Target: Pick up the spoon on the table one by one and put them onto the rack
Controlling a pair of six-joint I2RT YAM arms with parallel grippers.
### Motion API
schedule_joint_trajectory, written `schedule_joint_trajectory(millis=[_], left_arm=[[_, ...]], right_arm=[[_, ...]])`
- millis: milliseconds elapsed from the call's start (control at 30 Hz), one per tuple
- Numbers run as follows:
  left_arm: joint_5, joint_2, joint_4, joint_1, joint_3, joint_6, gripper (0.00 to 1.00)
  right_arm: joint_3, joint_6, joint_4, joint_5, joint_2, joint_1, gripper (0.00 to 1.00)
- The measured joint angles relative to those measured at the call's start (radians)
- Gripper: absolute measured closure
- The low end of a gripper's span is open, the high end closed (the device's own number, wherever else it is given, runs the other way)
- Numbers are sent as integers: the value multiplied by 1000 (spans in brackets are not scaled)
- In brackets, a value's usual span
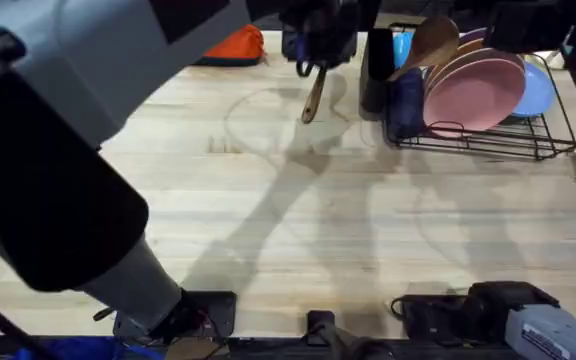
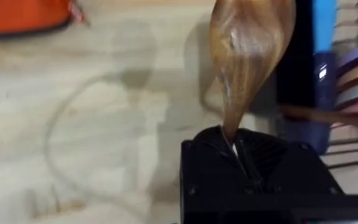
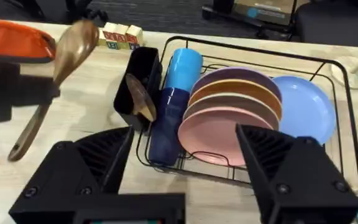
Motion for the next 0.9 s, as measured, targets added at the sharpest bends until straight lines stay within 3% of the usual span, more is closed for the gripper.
schedule_joint_trajectory(millis=[500,900], left_arm=[[-3,0,415,0,7,62,958],[9,0,635,0,7,64,958]], right_arm=[[0,0,0,0,0,0,9],[0,-26,7,0,0,0,9]])
